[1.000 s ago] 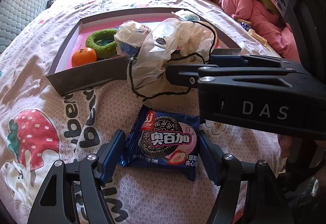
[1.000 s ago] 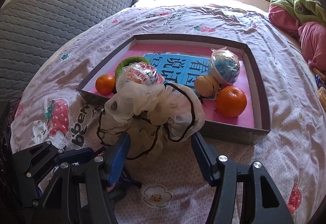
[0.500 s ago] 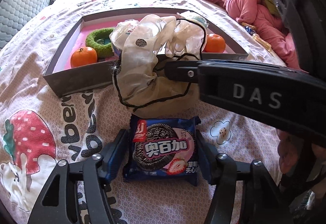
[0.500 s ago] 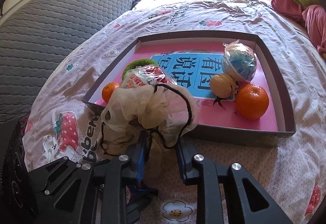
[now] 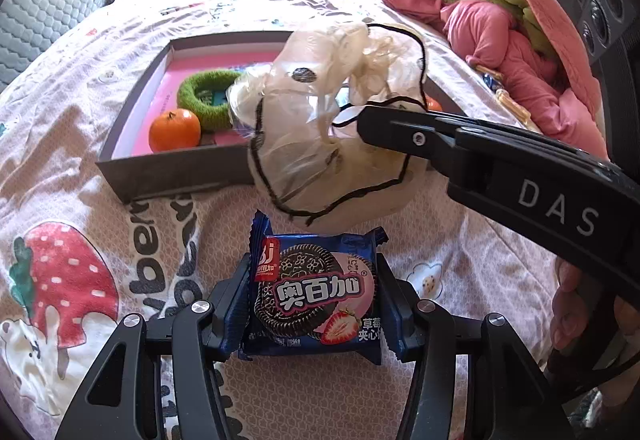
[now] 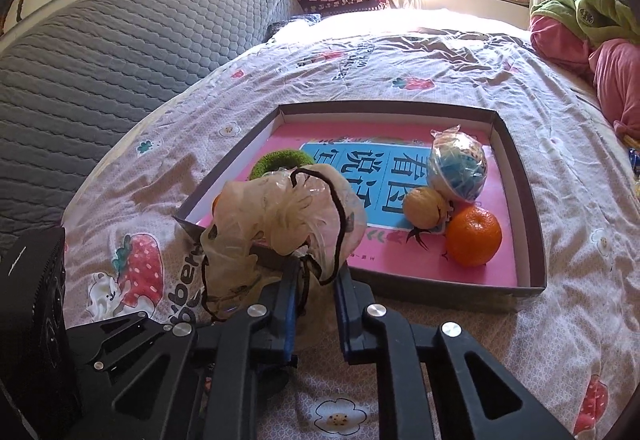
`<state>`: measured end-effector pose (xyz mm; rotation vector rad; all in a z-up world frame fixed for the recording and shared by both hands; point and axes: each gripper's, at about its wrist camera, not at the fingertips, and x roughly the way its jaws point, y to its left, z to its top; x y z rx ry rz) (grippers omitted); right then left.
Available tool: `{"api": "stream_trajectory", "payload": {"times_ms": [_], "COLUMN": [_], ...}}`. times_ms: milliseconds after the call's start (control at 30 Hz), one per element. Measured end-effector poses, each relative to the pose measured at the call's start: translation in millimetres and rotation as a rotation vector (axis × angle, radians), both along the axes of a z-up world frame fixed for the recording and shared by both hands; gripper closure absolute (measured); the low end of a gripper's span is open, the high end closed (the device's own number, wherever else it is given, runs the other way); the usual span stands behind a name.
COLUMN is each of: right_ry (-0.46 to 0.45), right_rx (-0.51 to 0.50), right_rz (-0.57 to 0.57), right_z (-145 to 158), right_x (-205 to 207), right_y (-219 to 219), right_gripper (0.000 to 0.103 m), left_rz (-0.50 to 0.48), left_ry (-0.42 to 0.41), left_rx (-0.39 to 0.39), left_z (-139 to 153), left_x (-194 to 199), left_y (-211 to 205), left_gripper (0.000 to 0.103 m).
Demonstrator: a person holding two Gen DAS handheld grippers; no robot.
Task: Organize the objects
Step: 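Close the left gripper on the cookie packet while the right closes on the white bag, then lift the cookie packet with the left gripper while the right lifts the white bag toward the box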
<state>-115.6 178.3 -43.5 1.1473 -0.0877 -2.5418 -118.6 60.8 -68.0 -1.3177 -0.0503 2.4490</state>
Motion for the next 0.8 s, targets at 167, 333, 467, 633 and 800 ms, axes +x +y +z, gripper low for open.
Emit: {"api": "stream_trajectory", "payload": {"times_ms": [167,333,467,633,800], "right_ry": [0.056,0.094,0.119,0.146,0.164], "right_rx": [0.003,0.001,-0.008,-0.030,-0.047], "right_rz": [-0.021,-0.043,-0.066,-0.099,-0.126], "right_z": [15,26,33,40,46], "right_x": [4,6,7,8,8], "right_y": [7,16,23,34,43], "right_gripper": [0.087,0.087,0.087,0.087,0.087], "left_rz": [0.014,0.026,0.036,0.051,0.069], "left_ry": [0.041,0.071,0.101,0.128,0.163], "left_rx": [0.005,0.013,0.008,0.011,-0.006], "left_z": [13,26,36,46,54], "left_x": [-2,-6,-9,-11,-12], "left_y": [-2,-1,2,1,0], "left_gripper": [0.046,0.046,0.046,0.046,0.046]}}
